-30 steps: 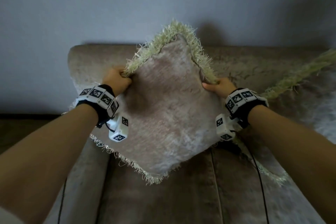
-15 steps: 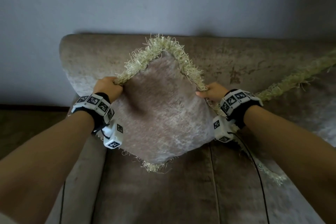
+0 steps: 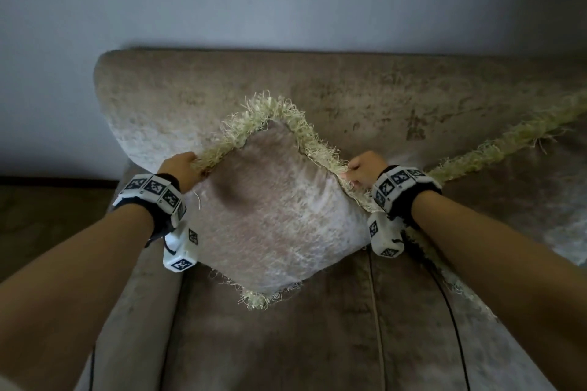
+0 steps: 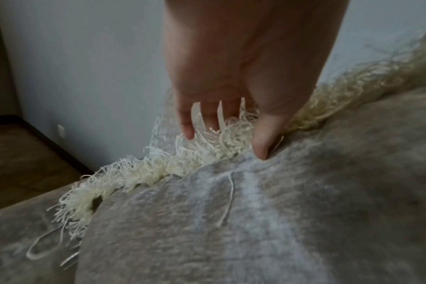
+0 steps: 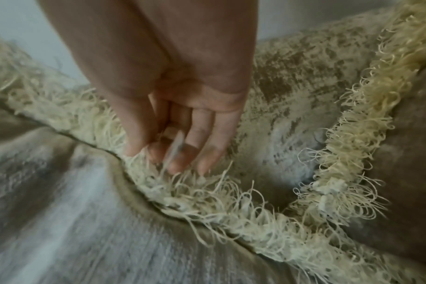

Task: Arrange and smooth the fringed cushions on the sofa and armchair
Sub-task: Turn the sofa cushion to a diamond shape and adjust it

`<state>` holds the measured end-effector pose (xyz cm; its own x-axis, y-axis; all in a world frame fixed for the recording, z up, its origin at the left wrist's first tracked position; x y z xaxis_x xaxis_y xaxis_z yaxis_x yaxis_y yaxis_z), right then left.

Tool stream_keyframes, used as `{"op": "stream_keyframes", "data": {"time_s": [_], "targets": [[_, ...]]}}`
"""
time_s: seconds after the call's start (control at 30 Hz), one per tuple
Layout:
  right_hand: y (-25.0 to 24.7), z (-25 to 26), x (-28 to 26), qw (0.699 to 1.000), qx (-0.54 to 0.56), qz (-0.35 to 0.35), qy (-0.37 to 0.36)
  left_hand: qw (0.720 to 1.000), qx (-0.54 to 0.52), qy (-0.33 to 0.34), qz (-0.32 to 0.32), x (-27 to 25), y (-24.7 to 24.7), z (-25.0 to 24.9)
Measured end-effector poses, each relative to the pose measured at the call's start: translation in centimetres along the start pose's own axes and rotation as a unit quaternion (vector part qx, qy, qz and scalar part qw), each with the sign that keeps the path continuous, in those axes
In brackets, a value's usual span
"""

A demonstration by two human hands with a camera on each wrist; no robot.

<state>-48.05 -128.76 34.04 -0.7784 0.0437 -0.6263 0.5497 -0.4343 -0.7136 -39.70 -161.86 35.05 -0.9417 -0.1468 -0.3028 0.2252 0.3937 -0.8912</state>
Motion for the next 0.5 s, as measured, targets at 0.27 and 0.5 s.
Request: {"op": "stream_keyframes", "data": {"time_s": [0.27, 0.5], "targets": [[-2.1, -0.2, 0.5, 0.997, 0.057, 0.034, -0.048, 0.948, -0.282, 0.129, -0.073, 0.9, -0.9, -3.5], [-0.6, 0.7, -0.2, 0.983, -0.1, 0.041, -0.146, 0.936, -0.267, 0.138, -0.182, 1.5, -1.6, -5.3]]}}
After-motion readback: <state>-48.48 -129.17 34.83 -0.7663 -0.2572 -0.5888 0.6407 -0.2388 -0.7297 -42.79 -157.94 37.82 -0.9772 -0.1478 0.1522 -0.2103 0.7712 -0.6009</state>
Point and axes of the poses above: each hand's wrist, its own x-axis towards the middle knuckle, its own y-axis out of the palm, z = x × y, the point moved 2 cm from there along x, towards the middle knuckle, and after that the axes turned 14 degrees about y, right-handed, at the moved point
